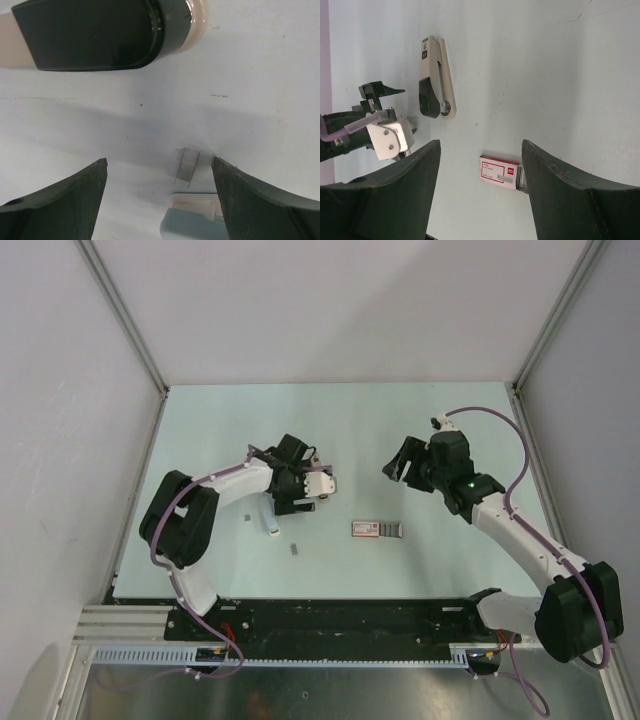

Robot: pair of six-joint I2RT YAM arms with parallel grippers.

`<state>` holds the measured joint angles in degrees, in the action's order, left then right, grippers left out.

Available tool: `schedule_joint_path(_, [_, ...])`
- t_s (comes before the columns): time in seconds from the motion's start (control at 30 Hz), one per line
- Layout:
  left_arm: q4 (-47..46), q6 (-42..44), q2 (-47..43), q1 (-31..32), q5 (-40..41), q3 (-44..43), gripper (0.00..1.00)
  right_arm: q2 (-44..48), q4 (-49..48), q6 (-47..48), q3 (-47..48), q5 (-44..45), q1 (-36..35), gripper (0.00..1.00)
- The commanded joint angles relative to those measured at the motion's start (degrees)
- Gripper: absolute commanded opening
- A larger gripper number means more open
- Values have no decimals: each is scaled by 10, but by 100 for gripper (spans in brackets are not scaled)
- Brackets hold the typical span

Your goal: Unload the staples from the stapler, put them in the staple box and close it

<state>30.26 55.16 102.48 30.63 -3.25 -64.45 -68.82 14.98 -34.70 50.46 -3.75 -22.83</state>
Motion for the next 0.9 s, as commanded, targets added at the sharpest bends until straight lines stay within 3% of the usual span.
schedule_joint_path(0.0, [6,25,23,2,2,-4,86,0,-25,6,-1,-24,8,69])
schedule_joint_path(0.17, [12,36,27,2,12,6,65,-3,-25,8,-1,-31,15,67])
schedule_joint_path(0.63, [24,24,25,3,17,6,39,-15,-20,16,-4,-27,17,58])
schedule_joint_path(0.87, [31,4,8,14,-3,-1,14,-21,-24,16,-14,-26,17,57])
